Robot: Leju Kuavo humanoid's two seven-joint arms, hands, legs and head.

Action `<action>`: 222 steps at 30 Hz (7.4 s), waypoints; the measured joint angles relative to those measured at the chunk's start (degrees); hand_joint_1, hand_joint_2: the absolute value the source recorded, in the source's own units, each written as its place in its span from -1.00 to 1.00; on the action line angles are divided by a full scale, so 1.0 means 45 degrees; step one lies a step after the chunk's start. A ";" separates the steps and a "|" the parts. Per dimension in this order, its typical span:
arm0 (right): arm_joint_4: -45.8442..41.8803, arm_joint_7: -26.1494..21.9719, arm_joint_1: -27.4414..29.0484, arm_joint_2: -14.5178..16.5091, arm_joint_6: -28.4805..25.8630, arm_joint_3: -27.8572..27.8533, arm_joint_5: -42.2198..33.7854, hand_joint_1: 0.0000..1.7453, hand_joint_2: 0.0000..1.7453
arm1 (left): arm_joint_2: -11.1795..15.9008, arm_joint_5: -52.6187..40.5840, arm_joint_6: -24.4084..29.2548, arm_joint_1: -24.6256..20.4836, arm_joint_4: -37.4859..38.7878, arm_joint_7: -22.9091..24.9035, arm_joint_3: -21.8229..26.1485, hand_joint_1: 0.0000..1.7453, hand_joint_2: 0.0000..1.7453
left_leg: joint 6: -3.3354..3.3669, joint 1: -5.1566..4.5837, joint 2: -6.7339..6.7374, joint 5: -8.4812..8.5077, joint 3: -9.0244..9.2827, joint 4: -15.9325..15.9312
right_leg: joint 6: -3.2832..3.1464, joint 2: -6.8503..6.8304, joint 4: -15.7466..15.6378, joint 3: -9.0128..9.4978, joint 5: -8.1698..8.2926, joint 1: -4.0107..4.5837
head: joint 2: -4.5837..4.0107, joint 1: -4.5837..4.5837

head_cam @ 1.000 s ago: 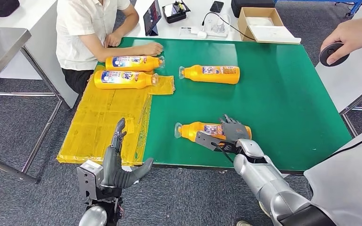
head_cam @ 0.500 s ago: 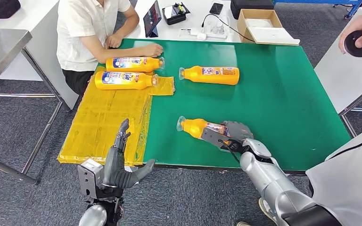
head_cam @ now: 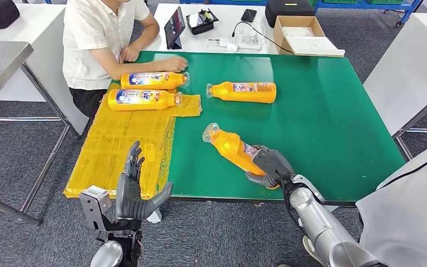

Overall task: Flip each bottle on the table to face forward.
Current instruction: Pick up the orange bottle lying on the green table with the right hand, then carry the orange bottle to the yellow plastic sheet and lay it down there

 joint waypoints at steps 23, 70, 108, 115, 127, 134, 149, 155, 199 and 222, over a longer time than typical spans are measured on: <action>-0.7702 -0.1263 0.4023 0.1601 -0.1693 0.2446 -0.2720 1.00 1.00 | 0.0160 0.1543 -0.1187 0.0069 0.0248 0.0715 -0.1178 -1.00 1.00 | 0.0013 -0.0004 -0.0102 0.0055 -0.0394 0.0004 | 0.0014 -0.0061 0.0038 -0.0220 0.0007 -0.0019 | 0.0000 -0.0004; -0.5526 -0.1448 0.2183 0.1605 0.0341 0.4829 -0.3415 0.80 1.00 | 0.0236 0.4785 -0.5501 -0.0351 0.1282 0.0435 -0.1066 1.00 1.00 | 0.0014 -0.0008 -0.0108 0.0057 -0.0431 0.0006 | 0.0014 -0.0085 0.0040 -0.0246 0.0006 -0.0022 | 0.0000 0.0000; -1.0282 -0.1138 0.5669 0.0617 -0.2432 0.3498 -0.2020 -1.00 1.00 | 0.0278 -0.2164 0.1824 -0.0071 0.0452 -0.0539 0.1115 1.00 1.00 | 0.0013 -0.0006 -0.0116 0.0054 -0.0450 0.0007 | 0.0009 -0.0093 0.0038 -0.0269 -0.0001 -0.0019 | 0.0000 -0.0001; -1.1789 -0.1305 0.6663 0.0310 -0.2614 0.3422 -0.1813 -1.00 1.00 | 0.0222 -0.1465 0.1003 -0.0098 0.0239 -0.0205 0.2245 1.00 1.00 | 0.0015 -0.0008 -0.0117 0.0056 -0.0447 0.0007 | 0.0007 -0.0094 0.0036 -0.0266 -0.0002 -0.0023 | 0.0000 0.0000; -1.2125 -0.1776 0.7323 0.0109 -0.2803 0.2887 -0.1923 -1.00 1.00 | -0.0197 -0.5503 0.4252 -0.1005 0.1479 -0.0443 0.2316 1.00 1.00 | 0.0017 -0.0017 -0.0116 0.0056 -0.0446 0.0007 | 0.0011 -0.0092 0.0036 -0.0267 0.0001 -0.0032 | 0.0000 -0.0002; -1.2122 -0.1878 0.7156 0.0210 -0.2525 0.2913 -0.1893 -1.00 1.00 | -0.0172 -1.0697 0.5757 -0.1755 0.2870 0.0860 0.2421 1.00 1.00 | 0.0018 -0.0014 -0.0116 0.0060 -0.0447 0.0007 | 0.0010 -0.0093 0.0039 -0.0264 0.0002 -0.0031 | 0.0000 0.0001; -1.2032 -0.2051 0.6730 0.0500 -0.1889 0.2939 -0.2435 -1.00 1.00 | -0.0154 -1.3368 0.3714 -0.4192 0.5884 0.2707 0.1488 1.00 1.00 | 0.0033 -0.0024 -0.0143 0.0073 -0.0452 0.0009 | 0.0016 -0.0116 0.0040 -0.0259 0.0007 -0.0038 | 0.0000 0.0000; -1.1991 -0.2056 0.6580 0.0562 -0.1521 0.2939 -0.2513 -1.00 1.00 | -0.0107 -1.4073 0.2386 -0.4911 0.6949 0.3492 0.1160 1.00 1.00 | 0.0034 -0.0023 -0.0159 0.0074 -0.0454 0.0009 | 0.0016 -0.0130 0.0040 -0.0258 0.0006 -0.0039 | 0.0000 0.0000; -0.9900 -0.2506 0.5783 0.1219 -0.1461 0.3638 -0.3420 -1.00 1.00 | -0.1049 -0.1868 -0.3339 -0.6638 1.0233 -0.0228 0.3861 -1.00 1.00 | 0.0018 -0.0033 -0.0188 0.0107 -0.0466 0.0011 | 0.0017 -0.0174 0.0063 -0.0265 0.0010 -0.0049 | 0.0000 -0.0001; -1.2649 -0.0767 0.9020 0.1978 -0.3908 0.1114 -0.8869 -1.00 -1.00 | -0.0588 0.0574 0.1324 0.0862 -0.0110 -0.0735 0.1435 -1.00 1.00 | 0.0025 -0.0033 -0.0180 0.0078 -0.0517 0.0009 | 0.0013 -0.0173 0.0050 -0.0322 -0.0004 -0.0048 | 0.0000 -0.0002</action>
